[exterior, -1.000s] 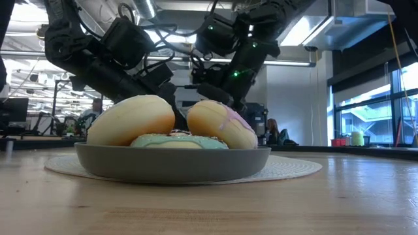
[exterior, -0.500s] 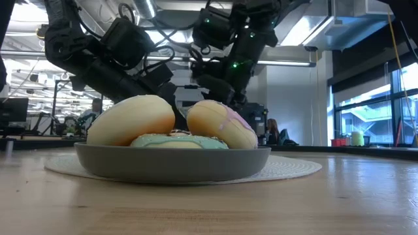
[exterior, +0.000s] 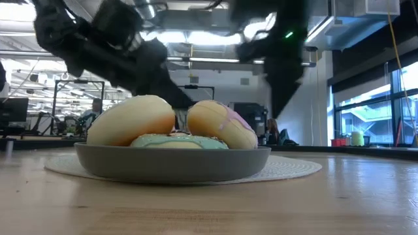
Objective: Pick & Place donuts
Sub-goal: Put the small orange donut on the white plate
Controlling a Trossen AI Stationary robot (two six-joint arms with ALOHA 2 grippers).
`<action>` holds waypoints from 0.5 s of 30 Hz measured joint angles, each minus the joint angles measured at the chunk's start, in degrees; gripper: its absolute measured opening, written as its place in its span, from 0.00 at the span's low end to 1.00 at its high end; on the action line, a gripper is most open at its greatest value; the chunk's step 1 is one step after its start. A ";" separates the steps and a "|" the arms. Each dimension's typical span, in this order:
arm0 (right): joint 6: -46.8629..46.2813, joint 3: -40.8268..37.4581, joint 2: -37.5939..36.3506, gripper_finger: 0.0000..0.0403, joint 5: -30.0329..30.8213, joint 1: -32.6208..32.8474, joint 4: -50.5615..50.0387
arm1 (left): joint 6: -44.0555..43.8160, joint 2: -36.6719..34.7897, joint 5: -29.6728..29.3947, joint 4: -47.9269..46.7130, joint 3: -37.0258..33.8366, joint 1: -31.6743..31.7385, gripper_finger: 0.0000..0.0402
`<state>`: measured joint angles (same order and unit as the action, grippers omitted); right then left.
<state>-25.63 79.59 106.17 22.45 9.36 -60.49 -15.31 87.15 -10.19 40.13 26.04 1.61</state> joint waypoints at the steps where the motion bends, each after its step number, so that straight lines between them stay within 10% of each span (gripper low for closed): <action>1: -1.24 -1.36 -1.68 0.61 -1.48 1.02 -0.40 | 0.02 -1.98 0.78 0.05 -0.55 -0.12 0.38; 15: -13.16 -21.82 -22.43 0.61 -13.54 17.14 16.66 | 0.02 -16.39 1.15 -0.17 -4.61 -6.69 0.38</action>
<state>-38.79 57.77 83.74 8.91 26.51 -43.84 -15.29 70.76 -9.04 39.97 21.43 -5.08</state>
